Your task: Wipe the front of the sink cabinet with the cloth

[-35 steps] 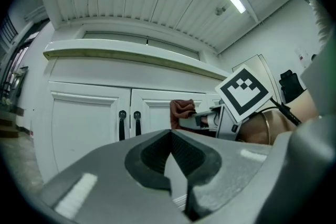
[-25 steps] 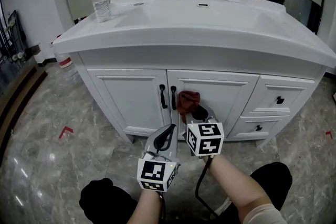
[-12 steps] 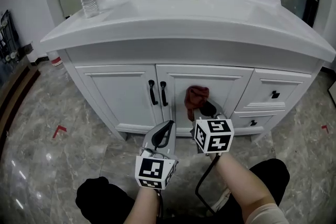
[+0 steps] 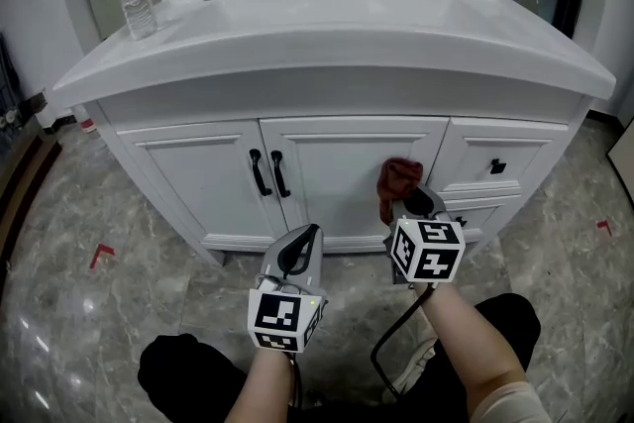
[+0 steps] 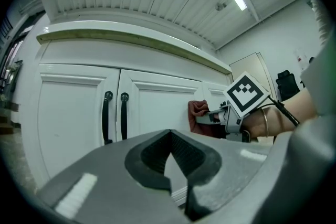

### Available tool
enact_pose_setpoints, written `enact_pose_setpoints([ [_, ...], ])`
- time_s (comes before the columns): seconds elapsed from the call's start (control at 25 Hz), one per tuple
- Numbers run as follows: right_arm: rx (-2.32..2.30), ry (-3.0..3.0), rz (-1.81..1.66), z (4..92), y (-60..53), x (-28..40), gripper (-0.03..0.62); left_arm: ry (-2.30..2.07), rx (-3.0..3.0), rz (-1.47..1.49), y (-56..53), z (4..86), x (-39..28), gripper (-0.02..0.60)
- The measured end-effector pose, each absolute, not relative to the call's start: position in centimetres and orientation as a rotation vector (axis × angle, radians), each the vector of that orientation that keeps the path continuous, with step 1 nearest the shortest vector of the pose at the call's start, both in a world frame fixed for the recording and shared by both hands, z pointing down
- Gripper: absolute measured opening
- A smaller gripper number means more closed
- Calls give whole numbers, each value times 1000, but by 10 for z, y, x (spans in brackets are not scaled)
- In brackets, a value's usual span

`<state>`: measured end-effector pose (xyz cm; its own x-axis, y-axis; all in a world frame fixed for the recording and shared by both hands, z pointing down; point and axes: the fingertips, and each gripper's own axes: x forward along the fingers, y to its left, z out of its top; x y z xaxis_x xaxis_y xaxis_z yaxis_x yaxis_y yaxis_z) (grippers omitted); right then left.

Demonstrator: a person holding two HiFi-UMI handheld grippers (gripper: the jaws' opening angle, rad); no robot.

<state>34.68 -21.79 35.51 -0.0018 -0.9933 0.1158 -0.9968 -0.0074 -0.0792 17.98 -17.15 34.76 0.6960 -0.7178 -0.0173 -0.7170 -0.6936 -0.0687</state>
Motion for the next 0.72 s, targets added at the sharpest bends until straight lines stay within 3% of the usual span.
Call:
enact_pose_setpoints([
  [0.36,2287,-2111,134,345,-201,364,80,1168,-2821,-25,-168,348,186,0],
  [0.72,2014,-2310,245,401,-234,256,80,1322,-2797,-63,-184,366,132,0],
])
